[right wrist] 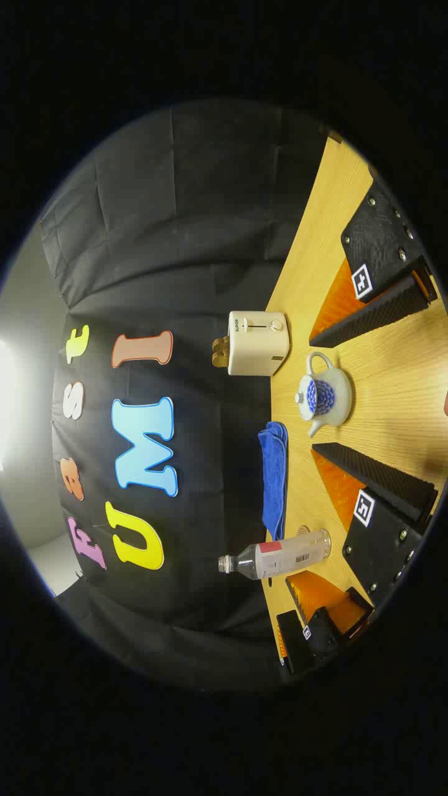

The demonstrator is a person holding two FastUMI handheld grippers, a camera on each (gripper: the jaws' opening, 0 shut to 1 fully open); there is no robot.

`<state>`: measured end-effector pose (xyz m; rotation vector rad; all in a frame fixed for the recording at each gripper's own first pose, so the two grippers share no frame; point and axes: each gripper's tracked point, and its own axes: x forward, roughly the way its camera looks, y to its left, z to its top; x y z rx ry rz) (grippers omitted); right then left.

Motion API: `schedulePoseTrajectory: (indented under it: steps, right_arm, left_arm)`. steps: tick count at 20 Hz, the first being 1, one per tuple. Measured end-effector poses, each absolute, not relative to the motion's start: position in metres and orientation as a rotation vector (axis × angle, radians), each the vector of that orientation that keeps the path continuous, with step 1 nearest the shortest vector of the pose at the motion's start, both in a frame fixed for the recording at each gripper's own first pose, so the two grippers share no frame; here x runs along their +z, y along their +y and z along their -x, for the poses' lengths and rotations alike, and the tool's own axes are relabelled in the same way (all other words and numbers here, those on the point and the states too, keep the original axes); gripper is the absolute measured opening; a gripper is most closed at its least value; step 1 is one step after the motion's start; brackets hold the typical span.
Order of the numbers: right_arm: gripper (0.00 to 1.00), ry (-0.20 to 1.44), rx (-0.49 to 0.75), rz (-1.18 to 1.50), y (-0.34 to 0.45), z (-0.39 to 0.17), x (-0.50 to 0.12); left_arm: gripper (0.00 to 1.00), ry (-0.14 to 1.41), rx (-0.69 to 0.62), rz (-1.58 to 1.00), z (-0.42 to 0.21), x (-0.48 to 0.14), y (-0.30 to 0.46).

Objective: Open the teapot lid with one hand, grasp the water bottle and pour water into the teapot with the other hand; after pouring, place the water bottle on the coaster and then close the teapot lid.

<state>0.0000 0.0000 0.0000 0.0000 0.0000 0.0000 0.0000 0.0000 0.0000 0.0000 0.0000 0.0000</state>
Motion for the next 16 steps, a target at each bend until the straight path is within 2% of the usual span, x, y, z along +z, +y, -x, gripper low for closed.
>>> schedulePoseTrajectory:
  steps: [5,12,16]
  right_arm:
    - [0.95,0.003,0.030,0.002,0.0036,0.0003,-0.0011]
    - [0.95,0.006,-0.010,0.001,-0.0042,-0.0010,-0.0005]
    - [0.95,0.004,0.014,0.001,-0.0014,-0.0003,-0.0002]
  left_arm:
    - [1.00,0.001,0.000,0.000,0.0002,0.0007,0.0002]
    - [1.00,0.000,0.011,0.000,0.0002,-0.0008,0.0024]
    - [1.00,0.005,0.013,-0.003,-0.0010,-0.0021,0.0021]
